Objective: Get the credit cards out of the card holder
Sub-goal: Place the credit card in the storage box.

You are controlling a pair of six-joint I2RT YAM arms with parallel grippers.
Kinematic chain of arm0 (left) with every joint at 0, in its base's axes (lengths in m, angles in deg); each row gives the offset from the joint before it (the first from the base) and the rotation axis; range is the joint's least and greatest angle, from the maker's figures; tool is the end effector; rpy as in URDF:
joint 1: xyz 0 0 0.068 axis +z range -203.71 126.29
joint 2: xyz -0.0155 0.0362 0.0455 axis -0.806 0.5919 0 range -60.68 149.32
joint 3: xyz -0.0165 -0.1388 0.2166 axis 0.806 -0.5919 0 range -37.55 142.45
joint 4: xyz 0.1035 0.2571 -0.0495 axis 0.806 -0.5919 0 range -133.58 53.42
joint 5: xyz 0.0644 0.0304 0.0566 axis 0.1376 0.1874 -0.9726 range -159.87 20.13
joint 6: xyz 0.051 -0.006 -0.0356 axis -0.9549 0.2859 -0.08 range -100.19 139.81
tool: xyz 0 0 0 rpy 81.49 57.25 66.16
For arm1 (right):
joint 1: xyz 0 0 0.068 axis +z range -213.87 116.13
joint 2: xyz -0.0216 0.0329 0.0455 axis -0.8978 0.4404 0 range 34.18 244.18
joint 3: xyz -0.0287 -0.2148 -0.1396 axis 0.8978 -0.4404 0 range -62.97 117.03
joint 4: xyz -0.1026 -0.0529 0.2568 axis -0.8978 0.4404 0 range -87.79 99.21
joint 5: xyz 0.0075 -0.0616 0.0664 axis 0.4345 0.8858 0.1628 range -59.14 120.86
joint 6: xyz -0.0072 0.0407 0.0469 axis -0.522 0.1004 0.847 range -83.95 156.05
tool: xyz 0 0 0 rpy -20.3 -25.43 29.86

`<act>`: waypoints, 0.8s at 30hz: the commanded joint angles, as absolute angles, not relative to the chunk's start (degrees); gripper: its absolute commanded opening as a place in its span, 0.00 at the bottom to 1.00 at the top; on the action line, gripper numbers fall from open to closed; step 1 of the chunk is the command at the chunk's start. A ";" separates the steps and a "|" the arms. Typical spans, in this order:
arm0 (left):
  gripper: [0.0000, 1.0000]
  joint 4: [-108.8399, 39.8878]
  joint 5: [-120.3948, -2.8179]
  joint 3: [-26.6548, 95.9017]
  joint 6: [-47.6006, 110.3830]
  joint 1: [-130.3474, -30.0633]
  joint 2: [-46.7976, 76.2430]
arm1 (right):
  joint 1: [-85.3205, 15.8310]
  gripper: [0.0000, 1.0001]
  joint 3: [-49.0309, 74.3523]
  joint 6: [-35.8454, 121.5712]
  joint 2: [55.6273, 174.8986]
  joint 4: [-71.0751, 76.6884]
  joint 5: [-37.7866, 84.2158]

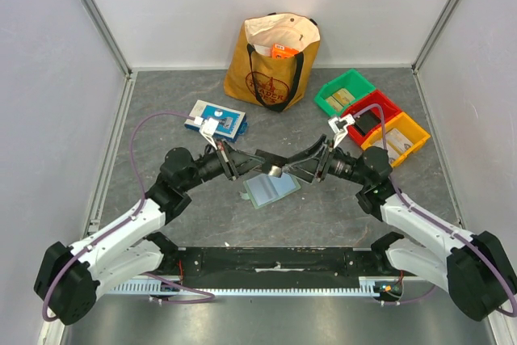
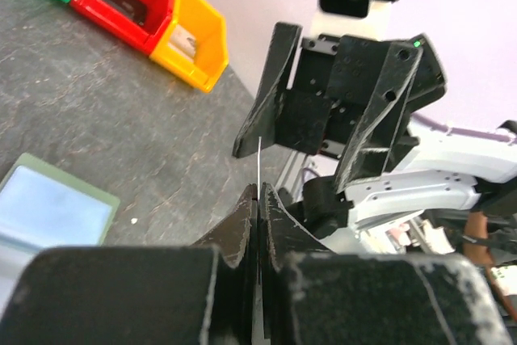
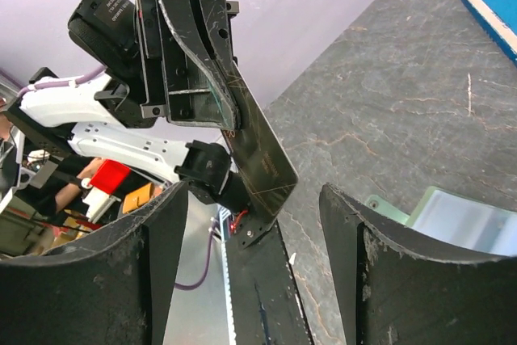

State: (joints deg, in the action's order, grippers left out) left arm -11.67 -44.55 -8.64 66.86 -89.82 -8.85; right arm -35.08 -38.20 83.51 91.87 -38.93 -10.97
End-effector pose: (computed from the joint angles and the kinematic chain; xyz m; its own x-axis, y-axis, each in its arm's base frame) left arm 0.1917 -0.1651 0.2643 -0.6236 -0.3641 -0.6918 0.6187 0.3111 -0.7214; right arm 0.2053 0.1490 0.2447 -0.6058 0.2936 -0.7394 -0.7261 0.1759 0.6647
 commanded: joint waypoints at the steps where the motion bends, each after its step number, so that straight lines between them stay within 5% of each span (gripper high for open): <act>1: 0.02 1.20 -45.79 -9.24 75.09 -89.83 -7.78 | -32.94 0.71 -38.89 88.34 93.42 -49.20 -6.77; 6: 0.02 2.36 -45.70 -9.42 75.80 -89.92 -7.25 | -31.62 0.58 -39.07 89.66 95.09 -52.01 -5.71; 15: 0.04 -0.62 -45.43 -9.51 75.10 -89.83 -7.51 | -31.53 0.00 -37.66 89.84 95.53 -52.20 -3.95; 24: 0.81 -34.35 -53.07 2.61 59.99 -84.92 -13.48 | -34.68 0.00 -30.99 76.93 89.56 -25.25 4.12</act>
State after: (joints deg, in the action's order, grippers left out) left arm -18.21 -47.82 -4.57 68.78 -88.56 -9.09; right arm -32.45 -36.65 84.60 92.70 -38.78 -2.05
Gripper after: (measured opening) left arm 0.671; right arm 0.007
